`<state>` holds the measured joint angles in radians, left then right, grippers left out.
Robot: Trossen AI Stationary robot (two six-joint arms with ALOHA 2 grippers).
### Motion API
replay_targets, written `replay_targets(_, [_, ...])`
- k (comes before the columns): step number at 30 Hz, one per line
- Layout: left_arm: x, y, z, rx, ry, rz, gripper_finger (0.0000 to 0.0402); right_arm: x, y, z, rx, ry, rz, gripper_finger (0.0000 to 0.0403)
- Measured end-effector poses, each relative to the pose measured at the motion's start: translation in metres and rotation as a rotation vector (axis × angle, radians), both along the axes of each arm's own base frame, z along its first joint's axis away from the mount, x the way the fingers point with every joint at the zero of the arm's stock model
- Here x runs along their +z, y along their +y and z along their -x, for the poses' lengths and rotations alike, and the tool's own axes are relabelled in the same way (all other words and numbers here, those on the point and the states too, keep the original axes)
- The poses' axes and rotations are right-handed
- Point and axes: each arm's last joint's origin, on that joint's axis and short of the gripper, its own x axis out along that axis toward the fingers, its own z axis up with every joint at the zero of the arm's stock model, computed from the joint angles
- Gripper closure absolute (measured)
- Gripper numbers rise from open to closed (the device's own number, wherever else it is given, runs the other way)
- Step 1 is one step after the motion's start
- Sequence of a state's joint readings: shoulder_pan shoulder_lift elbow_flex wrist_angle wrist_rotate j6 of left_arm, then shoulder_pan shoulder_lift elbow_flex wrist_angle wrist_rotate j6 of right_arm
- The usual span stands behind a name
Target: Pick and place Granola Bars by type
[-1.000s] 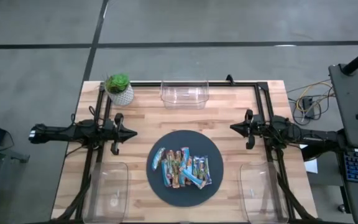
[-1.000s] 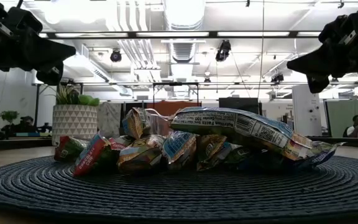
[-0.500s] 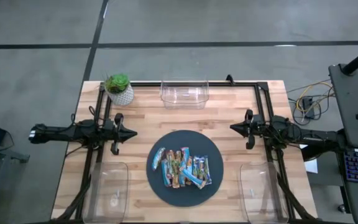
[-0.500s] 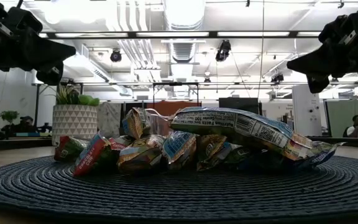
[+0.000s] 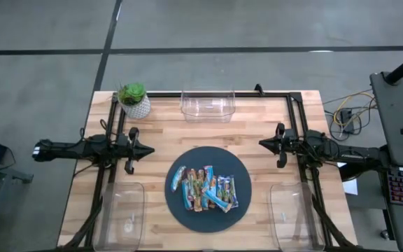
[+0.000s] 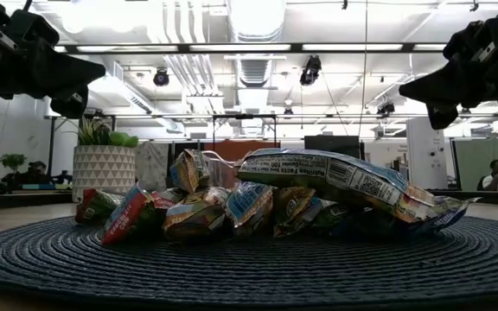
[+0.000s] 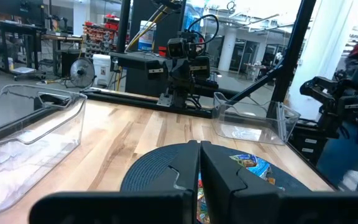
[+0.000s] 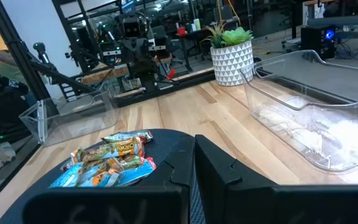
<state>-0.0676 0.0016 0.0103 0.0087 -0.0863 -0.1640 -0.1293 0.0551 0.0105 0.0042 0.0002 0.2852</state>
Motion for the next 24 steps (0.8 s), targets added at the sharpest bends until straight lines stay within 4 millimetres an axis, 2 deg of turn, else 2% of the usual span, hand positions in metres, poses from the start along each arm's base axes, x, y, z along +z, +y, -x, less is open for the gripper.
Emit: replay_targets(24, [0.0001, 0.0000, 0.0000, 0.000, -0.001, 0.000, 0.0401, -0.0001, 0.0000, 0.0000, 0.001, 0.000, 0.000, 0.0394])
